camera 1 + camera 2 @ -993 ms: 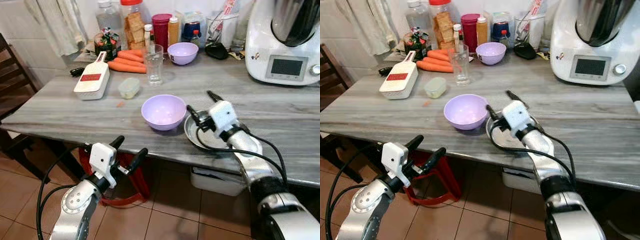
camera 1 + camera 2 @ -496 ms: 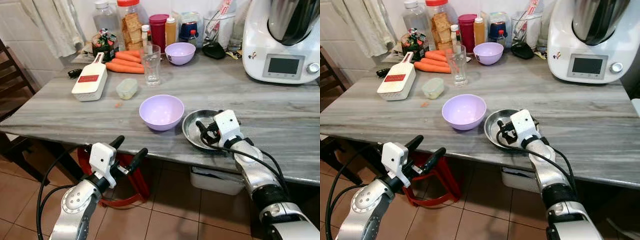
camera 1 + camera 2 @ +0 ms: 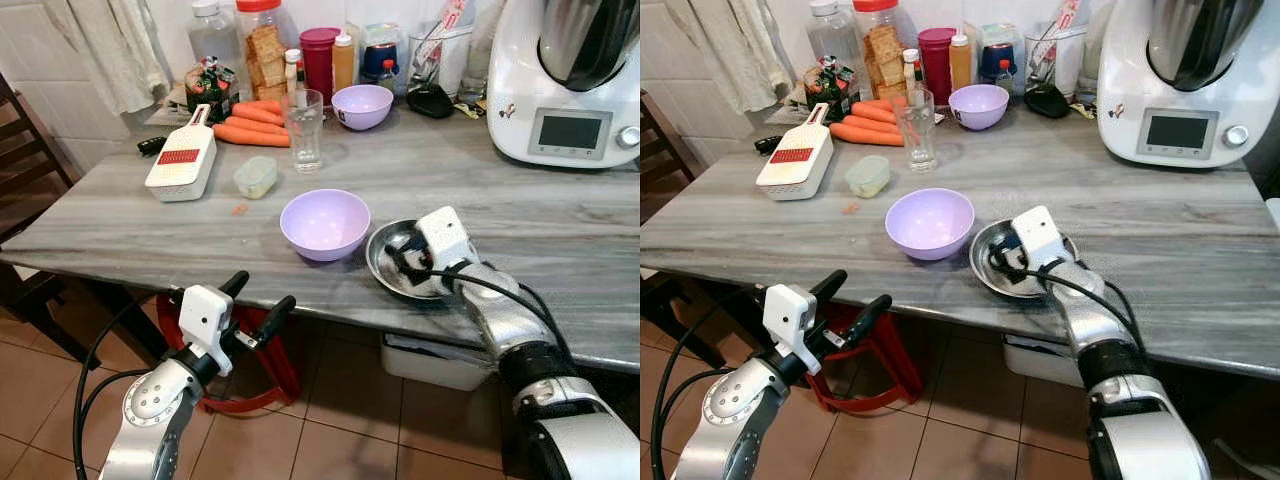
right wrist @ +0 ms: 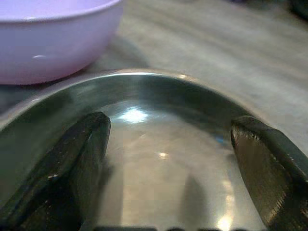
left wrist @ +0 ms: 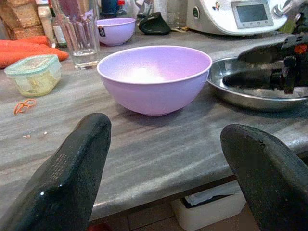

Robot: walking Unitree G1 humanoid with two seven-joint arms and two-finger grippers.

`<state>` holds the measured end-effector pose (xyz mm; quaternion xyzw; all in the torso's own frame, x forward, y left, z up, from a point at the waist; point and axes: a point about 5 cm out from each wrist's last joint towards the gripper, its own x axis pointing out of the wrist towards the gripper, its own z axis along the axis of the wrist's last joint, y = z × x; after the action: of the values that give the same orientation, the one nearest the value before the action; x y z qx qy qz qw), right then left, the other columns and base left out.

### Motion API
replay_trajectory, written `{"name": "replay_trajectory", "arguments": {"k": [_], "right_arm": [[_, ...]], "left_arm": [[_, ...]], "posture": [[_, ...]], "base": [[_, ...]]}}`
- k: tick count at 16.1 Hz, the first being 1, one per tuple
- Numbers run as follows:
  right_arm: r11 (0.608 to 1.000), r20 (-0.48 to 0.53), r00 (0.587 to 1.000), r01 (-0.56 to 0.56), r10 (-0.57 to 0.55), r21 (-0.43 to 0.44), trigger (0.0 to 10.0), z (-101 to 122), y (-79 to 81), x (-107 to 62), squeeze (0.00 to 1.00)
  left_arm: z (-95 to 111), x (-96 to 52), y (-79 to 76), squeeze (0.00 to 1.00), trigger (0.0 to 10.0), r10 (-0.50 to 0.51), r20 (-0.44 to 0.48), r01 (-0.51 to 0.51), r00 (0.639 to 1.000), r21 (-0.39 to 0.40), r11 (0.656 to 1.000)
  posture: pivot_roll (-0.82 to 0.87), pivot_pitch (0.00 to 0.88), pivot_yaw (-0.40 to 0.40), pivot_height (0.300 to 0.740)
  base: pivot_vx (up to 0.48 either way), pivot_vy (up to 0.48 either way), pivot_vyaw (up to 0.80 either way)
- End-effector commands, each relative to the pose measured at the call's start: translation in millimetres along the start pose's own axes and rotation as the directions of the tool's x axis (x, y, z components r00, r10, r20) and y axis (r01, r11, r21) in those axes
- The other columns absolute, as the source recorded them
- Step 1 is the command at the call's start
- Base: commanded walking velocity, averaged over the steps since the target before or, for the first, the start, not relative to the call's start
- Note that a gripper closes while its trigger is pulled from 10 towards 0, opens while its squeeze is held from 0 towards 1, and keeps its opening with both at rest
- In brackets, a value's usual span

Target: Setting the table

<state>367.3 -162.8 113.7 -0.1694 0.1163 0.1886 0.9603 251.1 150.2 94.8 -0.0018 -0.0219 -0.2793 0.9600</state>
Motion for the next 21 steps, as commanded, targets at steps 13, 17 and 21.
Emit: {"name": "replay_trajectory", "arguments": {"k": [13, 17, 21], "right_arm": [[0.994, 0.028, 0.995, -0.093, 0.092, 0.06, 10.0, 13, 14.3, 5.8, 0.0], [0.991, 0.189, 0.982, -0.016, -0.01, 0.136, 10.0, 15, -1.7, -22.6, 0.0], [0.959, 0.31, 0.923, 0.158, -0.228, 0.236, 10.0, 17, -2.0, -55.1, 0.0]], "left_arm": [[-2, -2.6, 1.5, 0.0, 10.0, 0.011, -0.009, -0.011, 1.0, 0.014, 1.0], [2, 0.8, 0.7, 0.0, 10.0, 0.025, 0.02, -0.025, 0.999, 0.006, 1.0], [4, 2.3, -1.0, 0.0, 10.0, 0.02, 0.032, -0.019, 0.999, -0.002, 1.0]], "posture": [[0.03, 0.011, 0.102, 0.74], [0.0, 0.006, 0.101, 0.74], [-0.02, 0.008, 0.11, 0.74]], "base": [[0.0, 0.0, 0.0], [0.0, 0.0, 0.0], [0.0, 0.0, 0.0]]}}
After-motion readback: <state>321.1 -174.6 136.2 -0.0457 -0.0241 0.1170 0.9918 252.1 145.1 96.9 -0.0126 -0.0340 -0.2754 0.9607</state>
